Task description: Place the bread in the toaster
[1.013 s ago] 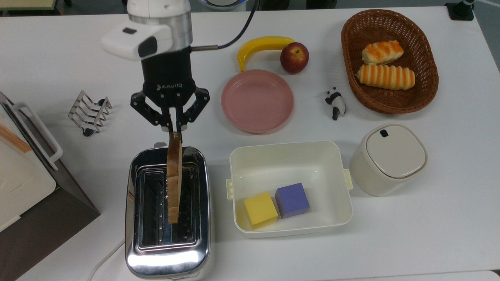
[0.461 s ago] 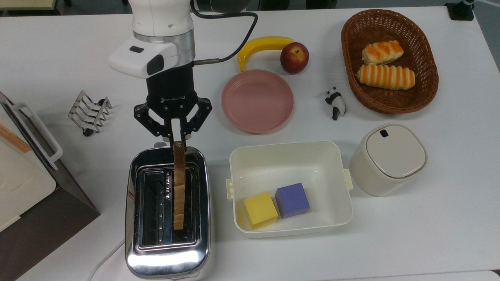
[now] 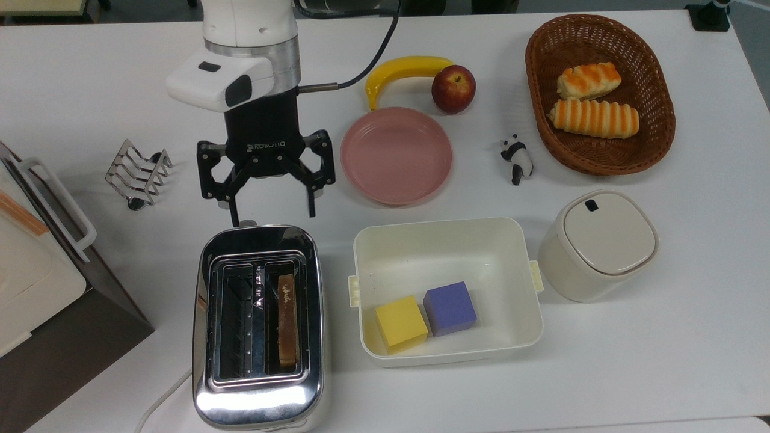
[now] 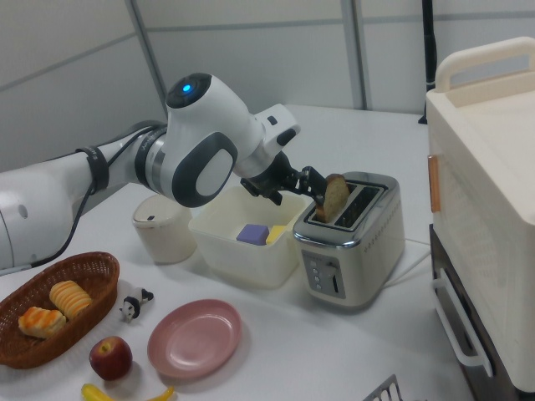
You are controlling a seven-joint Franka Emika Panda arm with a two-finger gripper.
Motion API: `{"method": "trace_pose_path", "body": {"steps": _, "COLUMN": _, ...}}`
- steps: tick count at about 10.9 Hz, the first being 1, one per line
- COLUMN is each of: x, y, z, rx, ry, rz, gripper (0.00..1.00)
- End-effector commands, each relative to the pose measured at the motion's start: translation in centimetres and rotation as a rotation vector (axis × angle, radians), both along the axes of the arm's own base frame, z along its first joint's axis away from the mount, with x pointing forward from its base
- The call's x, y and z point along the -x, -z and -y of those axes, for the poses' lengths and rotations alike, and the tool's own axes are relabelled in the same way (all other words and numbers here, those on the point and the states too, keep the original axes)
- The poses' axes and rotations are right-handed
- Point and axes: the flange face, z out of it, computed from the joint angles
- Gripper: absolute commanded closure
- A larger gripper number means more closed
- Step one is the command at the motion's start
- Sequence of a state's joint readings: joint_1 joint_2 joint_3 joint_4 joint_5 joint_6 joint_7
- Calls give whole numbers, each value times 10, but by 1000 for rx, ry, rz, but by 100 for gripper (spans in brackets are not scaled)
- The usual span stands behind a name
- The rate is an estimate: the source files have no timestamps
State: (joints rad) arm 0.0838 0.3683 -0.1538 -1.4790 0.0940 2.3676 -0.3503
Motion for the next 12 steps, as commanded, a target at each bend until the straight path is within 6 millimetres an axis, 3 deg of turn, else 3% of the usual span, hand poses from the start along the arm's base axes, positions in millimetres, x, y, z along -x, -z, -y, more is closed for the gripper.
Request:
{"method": "trace_pose_path", "body": {"steps": 1, "x": 34, "y": -13, "z": -6, "rx": -27, "ry": -12, "rz": -134, "gripper": 0}}
{"method": "trace_pose_path", "body": {"steps": 3, "x": 53, "y": -19, "z": -20, "rx": -2, "ry": 23, "rz": -263, "gripper": 0}}
{"method": "trace_pose_path", "body": {"steps": 5, "x": 85, "y": -30, "z": -31, "rx": 43, "ry": 31, "rz": -430, "gripper": 0}}
{"method": "trace_pose_path", "body": {"steps": 7, "x": 114, "y": -48, "z": -25, "rx": 76, "ry": 46, "rz": -538, "gripper": 0}}
{"method": "trace_pose_path", "body": {"steps": 9, "x": 131, "y": -59, "z": -16, "rx": 67, "ry": 73, "rz": -572, "gripper": 0}}
{"method": "trace_pose_path", "body": {"steps": 12, "x": 137, "y": -73, "z": -5, "rx": 45, "ry": 123, "rz": -548, "gripper": 0}}
